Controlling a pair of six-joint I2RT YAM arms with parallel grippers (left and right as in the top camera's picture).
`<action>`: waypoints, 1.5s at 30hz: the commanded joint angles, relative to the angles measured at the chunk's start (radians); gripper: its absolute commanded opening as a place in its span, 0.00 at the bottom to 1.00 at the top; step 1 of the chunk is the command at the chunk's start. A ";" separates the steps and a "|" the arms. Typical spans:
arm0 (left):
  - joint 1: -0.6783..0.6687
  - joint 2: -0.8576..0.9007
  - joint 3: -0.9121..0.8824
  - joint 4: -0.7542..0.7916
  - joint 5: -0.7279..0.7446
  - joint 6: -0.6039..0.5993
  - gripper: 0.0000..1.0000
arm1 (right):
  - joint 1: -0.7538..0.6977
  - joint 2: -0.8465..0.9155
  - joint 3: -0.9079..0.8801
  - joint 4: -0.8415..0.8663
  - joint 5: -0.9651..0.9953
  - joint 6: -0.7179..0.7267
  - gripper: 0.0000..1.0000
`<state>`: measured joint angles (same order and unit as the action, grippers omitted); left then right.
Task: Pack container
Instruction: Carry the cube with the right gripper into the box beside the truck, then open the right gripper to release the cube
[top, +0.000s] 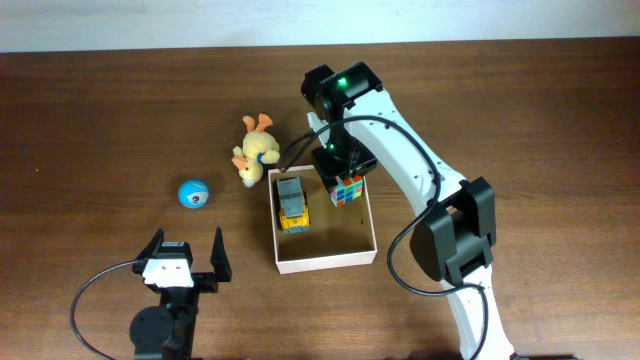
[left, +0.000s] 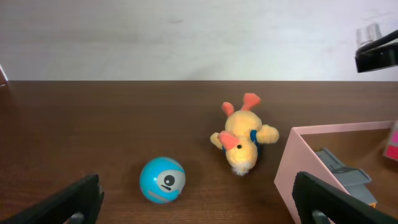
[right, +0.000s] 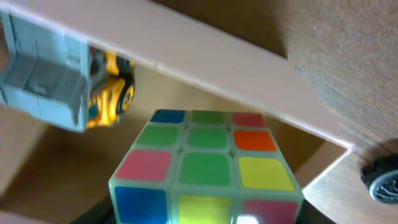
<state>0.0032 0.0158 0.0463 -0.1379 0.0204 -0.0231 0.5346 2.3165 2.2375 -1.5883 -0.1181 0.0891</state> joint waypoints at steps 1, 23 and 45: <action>0.007 -0.004 -0.010 0.003 0.014 -0.006 0.99 | 0.003 0.000 -0.018 0.023 0.002 0.076 0.54; 0.007 -0.004 -0.010 0.003 0.014 -0.006 0.99 | 0.003 0.000 -0.023 0.032 0.051 0.200 0.55; 0.007 -0.004 -0.010 0.003 0.014 -0.006 0.99 | 0.003 0.000 -0.023 0.033 0.052 0.197 0.64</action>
<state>0.0036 0.0158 0.0463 -0.1379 0.0204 -0.0231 0.5346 2.3165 2.2230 -1.5578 -0.0765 0.2836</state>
